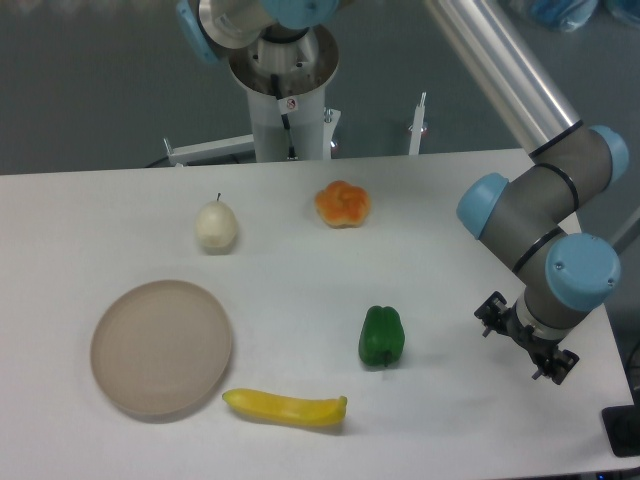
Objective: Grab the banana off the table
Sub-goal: 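Move the open gripper over the yellow banana and lower toward it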
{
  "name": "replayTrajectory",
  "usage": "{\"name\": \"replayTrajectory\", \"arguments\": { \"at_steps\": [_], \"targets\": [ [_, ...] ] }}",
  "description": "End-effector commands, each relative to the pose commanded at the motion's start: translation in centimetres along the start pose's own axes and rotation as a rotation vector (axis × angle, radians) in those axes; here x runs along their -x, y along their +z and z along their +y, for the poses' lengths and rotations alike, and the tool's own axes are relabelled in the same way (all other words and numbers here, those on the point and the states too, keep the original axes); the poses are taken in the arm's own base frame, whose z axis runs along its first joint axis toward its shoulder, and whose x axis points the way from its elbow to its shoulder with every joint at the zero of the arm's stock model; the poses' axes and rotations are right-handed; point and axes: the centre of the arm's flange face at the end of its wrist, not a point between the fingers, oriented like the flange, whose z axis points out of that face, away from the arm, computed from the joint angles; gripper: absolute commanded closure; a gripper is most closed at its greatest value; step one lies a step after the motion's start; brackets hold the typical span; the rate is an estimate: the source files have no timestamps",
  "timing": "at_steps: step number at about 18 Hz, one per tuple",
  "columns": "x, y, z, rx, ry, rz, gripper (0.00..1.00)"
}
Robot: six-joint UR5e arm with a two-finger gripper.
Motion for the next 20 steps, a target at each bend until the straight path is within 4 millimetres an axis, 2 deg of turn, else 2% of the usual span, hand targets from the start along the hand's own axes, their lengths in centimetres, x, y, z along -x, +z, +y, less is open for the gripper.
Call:
{"name": "replayTrajectory", "arguments": {
  "at_steps": [7,10,14,16,17,20],
  "targets": [
    [-0.1,-0.5,-0.2,-0.011,-0.002,-0.005,0.0],
    [-0.6,-0.6,-1.9,-0.062,-0.03,0.003,0.0],
    [-2.1,-2.0,-4.7,-0.148,-0.08,0.015,0.0],
    [-4.0,-3.3,-7.7,-0.209,-0.087,0.029,0.0],
    [-5.0,-3.9,-10.0,-0.214,-0.082,0.029,0.0],
    [-7.2,-4.5,-14.0,-0.217,-0.073,0.032,0.0]
  ]
}}
